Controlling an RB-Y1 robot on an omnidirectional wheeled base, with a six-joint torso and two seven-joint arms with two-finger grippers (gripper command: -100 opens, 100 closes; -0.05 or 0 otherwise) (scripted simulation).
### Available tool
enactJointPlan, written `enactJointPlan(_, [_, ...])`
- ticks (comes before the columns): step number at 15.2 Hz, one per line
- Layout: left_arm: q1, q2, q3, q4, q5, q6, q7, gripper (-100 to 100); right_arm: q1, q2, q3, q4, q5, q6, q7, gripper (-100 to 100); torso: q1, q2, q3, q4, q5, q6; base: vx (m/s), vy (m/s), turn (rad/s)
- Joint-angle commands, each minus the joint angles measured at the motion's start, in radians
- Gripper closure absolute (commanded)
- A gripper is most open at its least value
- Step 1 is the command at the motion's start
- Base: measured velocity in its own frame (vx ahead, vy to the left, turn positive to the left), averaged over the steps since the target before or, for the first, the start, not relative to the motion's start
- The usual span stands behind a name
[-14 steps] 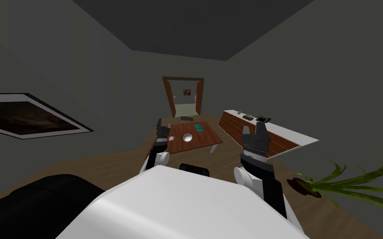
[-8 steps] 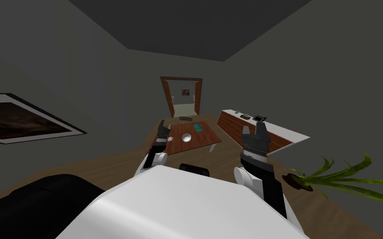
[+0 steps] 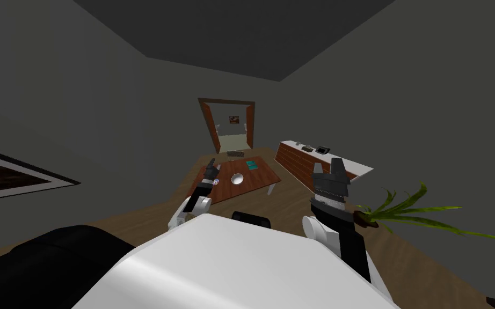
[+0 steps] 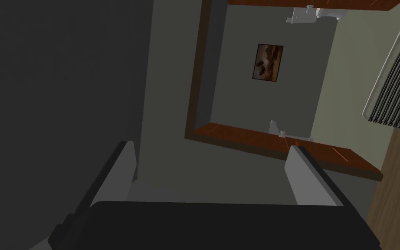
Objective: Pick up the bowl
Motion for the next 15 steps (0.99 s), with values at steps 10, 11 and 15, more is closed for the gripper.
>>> enactJointPlan(10, [-0.032,0.076,0.093,0.166,0.022,0.198,0.030,-100,0.000,0.000,0.000,0.000,0.000,0.000,0.000,0,0.000,0.000,0.000,0.000,0.000,0.000,0.016,-0.013,-0.170])
enactJointPlan(11, [-0.032,0.076,0.093,0.166,0.022,0.198,0.030,-100,0.000,0.000,0.000,0.000,0.000,0.000,0.000,0,0.000,0.000,0.000,0.000,0.000,0.000,0.018,-0.009,-0.173])
enactJointPlan(15, [-0.045,0.086,0.129,0.234,0.030,0.275,0.041,-100,0.000,0.000,0.000,0.000,0.000,0.000,0.000,0,0.000,0.000,0.000,0.000,0.000,0.000,0.020,-0.011,-0.202])
